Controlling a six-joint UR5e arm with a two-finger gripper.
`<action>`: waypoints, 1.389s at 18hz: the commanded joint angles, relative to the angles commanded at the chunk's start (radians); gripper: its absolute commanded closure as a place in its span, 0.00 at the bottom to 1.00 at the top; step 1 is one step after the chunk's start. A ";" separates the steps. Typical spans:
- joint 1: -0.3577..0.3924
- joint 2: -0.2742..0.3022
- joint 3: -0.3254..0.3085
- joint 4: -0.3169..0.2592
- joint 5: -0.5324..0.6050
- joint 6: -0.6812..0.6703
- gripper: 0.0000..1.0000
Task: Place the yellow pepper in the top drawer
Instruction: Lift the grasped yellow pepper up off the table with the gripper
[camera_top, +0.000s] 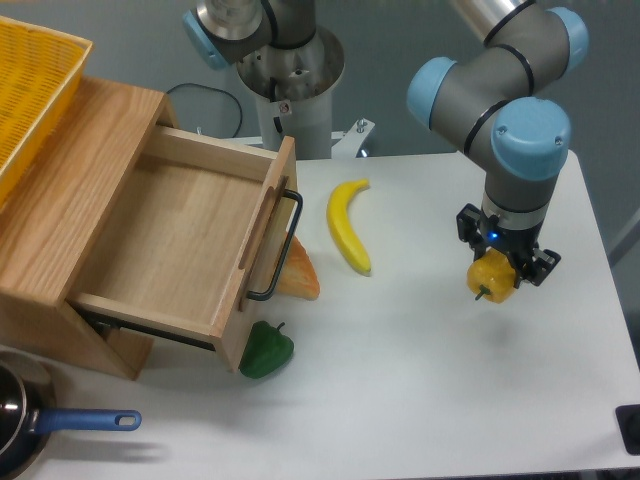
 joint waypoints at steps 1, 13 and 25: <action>0.000 0.000 0.002 0.000 0.000 0.000 0.75; 0.018 0.093 0.006 -0.066 -0.005 -0.003 0.75; 0.028 0.273 -0.006 -0.290 -0.146 -0.011 0.75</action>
